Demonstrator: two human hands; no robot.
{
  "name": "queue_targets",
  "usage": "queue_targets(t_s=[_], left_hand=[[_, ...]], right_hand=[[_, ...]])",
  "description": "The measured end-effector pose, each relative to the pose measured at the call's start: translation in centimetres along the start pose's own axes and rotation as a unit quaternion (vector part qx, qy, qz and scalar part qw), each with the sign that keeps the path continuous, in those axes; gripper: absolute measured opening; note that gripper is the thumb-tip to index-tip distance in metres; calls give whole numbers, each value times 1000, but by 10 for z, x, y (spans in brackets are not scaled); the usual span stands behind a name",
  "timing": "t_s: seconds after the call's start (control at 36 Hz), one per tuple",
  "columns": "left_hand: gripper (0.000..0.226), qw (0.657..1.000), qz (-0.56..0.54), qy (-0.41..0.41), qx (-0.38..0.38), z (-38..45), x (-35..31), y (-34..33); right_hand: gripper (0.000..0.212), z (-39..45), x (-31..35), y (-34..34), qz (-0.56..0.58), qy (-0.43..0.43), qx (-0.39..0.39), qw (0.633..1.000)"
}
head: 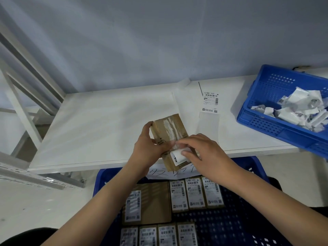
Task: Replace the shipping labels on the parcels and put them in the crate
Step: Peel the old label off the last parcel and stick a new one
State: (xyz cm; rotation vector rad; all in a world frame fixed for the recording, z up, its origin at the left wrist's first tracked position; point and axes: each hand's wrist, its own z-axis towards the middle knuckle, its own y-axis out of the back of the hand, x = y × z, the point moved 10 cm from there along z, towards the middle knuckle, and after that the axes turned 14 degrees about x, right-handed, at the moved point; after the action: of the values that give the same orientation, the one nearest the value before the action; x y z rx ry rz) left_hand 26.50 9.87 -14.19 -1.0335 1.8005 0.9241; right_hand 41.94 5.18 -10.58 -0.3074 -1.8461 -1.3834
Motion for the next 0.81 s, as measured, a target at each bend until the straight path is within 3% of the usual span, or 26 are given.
queue_targets(t_s=[0.14, 0.47, 0.58, 0.81], left_hand=[[83, 1000, -7, 7, -10, 2, 2, 3], [85, 999, 40, -19, -30, -1, -11, 4], [95, 992, 117, -32, -21, -5, -18, 1], [95, 988, 143, -46, -39, -10, -25, 5]], right_hand=[[19, -2, 4, 5, -32, 26, -36, 999], [18, -9, 13, 23, -5, 17, -80, 997], [20, -9, 8, 19, 23, -20, -46, 998], [24, -6, 5, 19, 7, -22, -32, 999]])
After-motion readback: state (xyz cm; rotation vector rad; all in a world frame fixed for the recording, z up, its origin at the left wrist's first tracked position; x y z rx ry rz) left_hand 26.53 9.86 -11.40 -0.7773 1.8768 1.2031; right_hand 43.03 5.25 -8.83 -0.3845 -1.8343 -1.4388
